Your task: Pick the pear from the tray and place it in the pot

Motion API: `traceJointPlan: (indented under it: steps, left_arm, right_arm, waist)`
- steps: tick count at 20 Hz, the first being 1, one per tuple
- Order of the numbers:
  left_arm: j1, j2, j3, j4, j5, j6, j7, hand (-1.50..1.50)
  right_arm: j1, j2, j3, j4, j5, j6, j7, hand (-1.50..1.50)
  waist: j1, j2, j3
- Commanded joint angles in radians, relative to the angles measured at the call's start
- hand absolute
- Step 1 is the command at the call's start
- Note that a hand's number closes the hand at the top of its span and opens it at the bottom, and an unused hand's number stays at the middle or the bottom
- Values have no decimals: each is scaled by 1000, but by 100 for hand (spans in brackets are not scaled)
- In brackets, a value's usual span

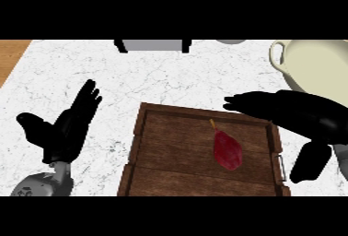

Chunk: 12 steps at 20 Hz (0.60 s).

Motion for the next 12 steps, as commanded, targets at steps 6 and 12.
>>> traceJointPlan:
  steps: [6,12]
  left_arm:
    - [12,-37,25,-41,-44,-25,34,0]
    - [-44,-77,60,88,-57,-53,-22,0]
  right_arm:
    - [9,172,-62,-26,71,40,64,-150]
    - [79,297,20,-86,153,34,169,-150]
  waist:
    - [3,0,0]
    - [-1,1,0]
